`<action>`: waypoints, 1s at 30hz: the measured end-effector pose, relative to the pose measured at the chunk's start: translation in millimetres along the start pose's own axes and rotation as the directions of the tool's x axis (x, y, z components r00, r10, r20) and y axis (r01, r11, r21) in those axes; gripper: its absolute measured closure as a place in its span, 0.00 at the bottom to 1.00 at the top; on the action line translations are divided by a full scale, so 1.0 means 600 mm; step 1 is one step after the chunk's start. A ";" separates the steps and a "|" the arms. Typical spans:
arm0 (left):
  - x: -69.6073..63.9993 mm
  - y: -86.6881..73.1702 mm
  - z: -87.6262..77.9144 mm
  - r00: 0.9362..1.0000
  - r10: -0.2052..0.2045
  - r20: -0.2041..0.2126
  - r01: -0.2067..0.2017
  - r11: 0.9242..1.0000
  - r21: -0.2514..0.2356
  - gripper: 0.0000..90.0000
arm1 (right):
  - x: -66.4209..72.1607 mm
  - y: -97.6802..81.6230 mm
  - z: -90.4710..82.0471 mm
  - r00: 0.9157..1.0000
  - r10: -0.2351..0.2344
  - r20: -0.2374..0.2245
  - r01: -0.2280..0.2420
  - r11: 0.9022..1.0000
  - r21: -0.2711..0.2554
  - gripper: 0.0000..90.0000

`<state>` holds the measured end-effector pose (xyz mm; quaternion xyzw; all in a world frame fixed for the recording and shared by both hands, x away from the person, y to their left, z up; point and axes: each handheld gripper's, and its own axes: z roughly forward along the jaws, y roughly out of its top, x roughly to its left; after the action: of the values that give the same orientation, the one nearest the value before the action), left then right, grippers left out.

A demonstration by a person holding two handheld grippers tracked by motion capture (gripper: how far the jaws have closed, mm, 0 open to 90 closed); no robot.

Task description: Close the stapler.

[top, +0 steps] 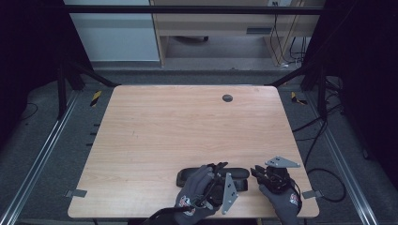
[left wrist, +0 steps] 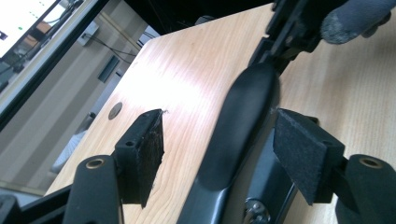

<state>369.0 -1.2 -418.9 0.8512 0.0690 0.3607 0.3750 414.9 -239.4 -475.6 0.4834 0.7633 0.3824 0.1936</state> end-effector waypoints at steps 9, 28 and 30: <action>0.043 -0.015 -0.030 0.995 -0.101 -0.012 0.101 0.995 -0.019 0.38 | -0.010 0.006 -0.010 1.000 0.015 0.019 -0.014 1.000 -0.023 0.96; 0.134 -0.129 -0.079 0.945 -0.303 -0.126 0.309 0.950 0.036 0.42 | -0.028 0.016 -0.017 0.997 0.039 0.067 -0.035 0.998 -0.058 0.97; 0.144 -0.146 -0.086 0.935 -0.324 -0.144 0.333 0.942 0.043 0.42 | -0.030 0.018 -0.017 0.997 0.042 0.069 -0.038 0.997 -0.064 0.94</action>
<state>411.0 124.8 -406.6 0.8135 0.2475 0.3469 0.3958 422.6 -256.7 -461.9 0.5055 0.7338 0.3927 0.2274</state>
